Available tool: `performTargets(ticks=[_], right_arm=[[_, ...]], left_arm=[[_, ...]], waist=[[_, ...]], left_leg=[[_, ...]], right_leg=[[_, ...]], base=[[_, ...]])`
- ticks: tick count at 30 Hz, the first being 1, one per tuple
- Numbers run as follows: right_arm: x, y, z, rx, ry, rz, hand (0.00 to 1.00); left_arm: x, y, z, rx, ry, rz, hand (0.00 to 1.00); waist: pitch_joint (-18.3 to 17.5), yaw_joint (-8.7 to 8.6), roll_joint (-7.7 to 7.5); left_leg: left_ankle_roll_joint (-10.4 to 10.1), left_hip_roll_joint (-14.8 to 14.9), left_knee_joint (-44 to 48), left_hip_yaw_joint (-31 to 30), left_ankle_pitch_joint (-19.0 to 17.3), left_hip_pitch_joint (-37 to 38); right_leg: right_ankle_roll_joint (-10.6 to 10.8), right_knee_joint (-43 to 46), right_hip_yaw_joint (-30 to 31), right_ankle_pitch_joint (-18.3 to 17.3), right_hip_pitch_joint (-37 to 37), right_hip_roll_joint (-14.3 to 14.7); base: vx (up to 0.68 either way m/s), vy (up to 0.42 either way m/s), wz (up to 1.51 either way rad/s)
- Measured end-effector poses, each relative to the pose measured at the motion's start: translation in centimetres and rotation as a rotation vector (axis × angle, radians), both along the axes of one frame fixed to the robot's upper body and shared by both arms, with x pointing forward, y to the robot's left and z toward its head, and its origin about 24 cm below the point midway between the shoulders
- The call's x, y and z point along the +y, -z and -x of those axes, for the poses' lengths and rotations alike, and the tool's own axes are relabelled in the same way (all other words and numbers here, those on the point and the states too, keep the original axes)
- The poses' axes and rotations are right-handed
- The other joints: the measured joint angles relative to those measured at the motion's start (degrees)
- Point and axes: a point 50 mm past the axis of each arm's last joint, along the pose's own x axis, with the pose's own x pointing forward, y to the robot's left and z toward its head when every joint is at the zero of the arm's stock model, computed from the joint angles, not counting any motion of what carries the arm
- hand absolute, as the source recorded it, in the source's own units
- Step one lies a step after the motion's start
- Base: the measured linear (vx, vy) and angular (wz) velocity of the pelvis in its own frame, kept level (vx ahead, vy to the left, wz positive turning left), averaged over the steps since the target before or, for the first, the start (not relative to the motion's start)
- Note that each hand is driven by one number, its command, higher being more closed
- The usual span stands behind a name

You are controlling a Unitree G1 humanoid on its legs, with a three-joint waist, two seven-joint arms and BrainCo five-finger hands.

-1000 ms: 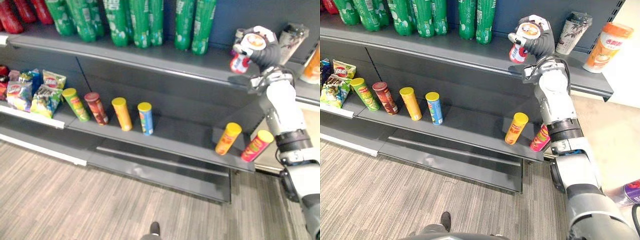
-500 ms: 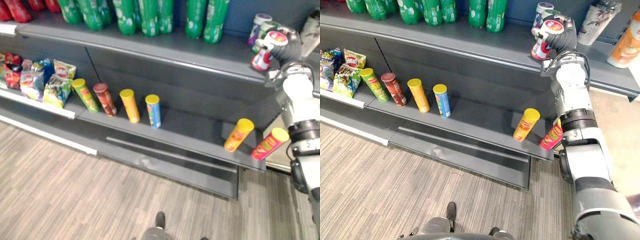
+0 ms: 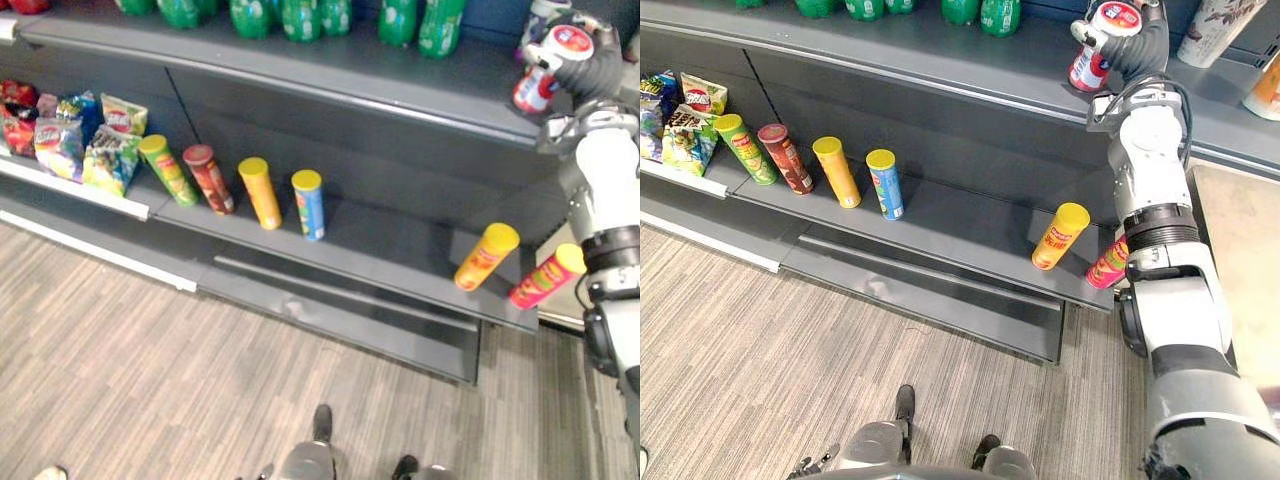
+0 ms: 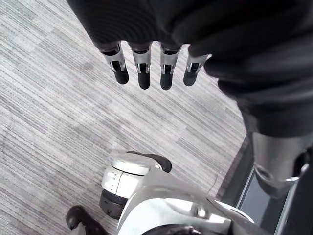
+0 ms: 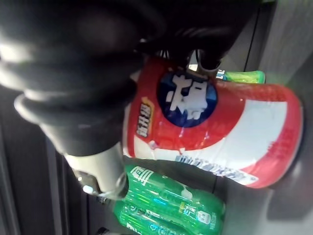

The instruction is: Put the gum and the chips on the shelf.

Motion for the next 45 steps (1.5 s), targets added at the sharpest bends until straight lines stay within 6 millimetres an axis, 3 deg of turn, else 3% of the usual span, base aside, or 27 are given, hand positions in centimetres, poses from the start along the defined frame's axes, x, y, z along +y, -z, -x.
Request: performTargets(ticks=[17,18,21,23,45], right_arm=[[0.5,0.2,-0.1,0.004,-0.055,0.047,1.0],[0.5,0.2,0.0,0.004,-0.055,0.047,0.0],[0.5,0.6,-0.1,0.018,-0.057,0.055,0.0],[0.4,2.0,-0.3,0.067,-0.05,0.064,0.0],[0.9,2.4,-0.1,0.049,-0.072,0.074,0.0]], left_arm=[[-0.1,0.0,-0.1,0.004,0.023,0.0,0.0],[-0.1,0.0,-0.1,0.004,0.024,0.0,0.0],[0.0,0.0,-0.1,0.005,0.031,-0.003,0.0],[0.0,0.0,-0.1,0.004,0.031,-0.003,0.0],[0.2,0.0,0.0,0.007,0.034,-0.01,0.0]], waist=[[0.1,0.03,0.02],[0.1,0.03,0.02],[0.07,0.0,-0.04],[0.06,0.02,-0.07],[-0.4,0.02,-0.81]], left_leg=[[0.01,0.06,0.0,1.56,-0.02,1.18],[0.01,0.06,0.0,1.56,-0.02,1.18],[0.01,0.07,-0.01,1.56,-0.02,1.22],[0.02,0.07,0.0,1.55,-0.02,1.2],[-0.19,0.31,-0.01,3.16,-0.08,1.83]], right_leg=[[0.19,-0.09,1.49,0.63,0.55,-0.03],[0.19,-0.1,1.48,0.63,0.56,-0.03],[0.19,-0.13,1.48,0.62,0.6,-0.02],[0.21,-0.15,1.48,0.61,0.62,-0.02],[0.24,-1.28,2.89,1.18,0.8,0.34]], base=[[0.04,-0.016,-0.04],[0.0,0.0,0.0],[0.0,0.0,0.0],[0.0,0.0,0.0],[0.03,-0.01,-0.03]])
